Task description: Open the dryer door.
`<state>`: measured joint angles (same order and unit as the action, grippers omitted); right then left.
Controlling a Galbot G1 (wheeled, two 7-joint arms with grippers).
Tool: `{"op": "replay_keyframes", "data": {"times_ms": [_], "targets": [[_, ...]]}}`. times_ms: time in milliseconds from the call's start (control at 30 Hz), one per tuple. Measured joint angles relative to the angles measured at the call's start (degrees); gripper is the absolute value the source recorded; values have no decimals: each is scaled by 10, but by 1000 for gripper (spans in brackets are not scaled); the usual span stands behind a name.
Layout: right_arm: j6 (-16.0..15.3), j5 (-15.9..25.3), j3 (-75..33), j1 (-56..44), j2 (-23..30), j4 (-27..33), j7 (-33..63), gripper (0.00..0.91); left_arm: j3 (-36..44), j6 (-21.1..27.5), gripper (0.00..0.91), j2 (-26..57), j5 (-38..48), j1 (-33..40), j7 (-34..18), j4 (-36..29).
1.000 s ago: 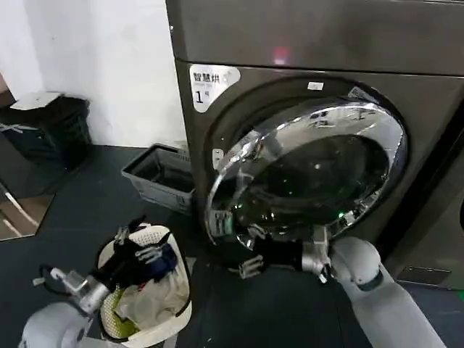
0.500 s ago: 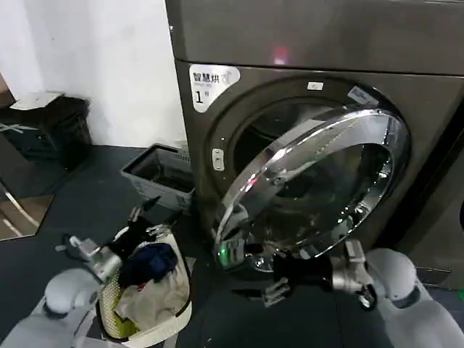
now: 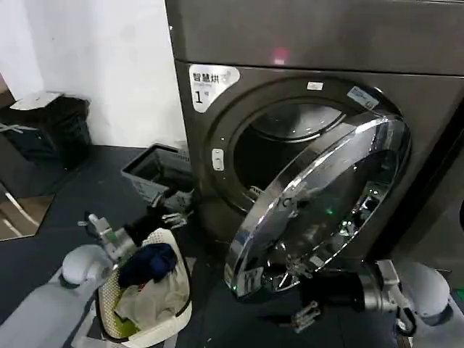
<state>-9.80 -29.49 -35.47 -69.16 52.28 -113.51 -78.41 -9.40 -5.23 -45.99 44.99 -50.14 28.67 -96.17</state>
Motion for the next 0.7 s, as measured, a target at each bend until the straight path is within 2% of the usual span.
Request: {"op": "replay_keyframes", "data": {"times_ms": [233,400,633,700], "targets": [[39,0,-100,-31,12,38,-41,907,66,-8,907,-11,3,46,26,3],[51,3,-182,-47,35,76,-44,907,98,-29,907,-31,-11,66,40,12],[61,-3,-303,-58,54,131,11,907,139,-27,907,-40,-8,87,53,-5],[71,13,-345,-66,63,141,40,907,152,-28,907,-40,-7,92,52,-9]]}}
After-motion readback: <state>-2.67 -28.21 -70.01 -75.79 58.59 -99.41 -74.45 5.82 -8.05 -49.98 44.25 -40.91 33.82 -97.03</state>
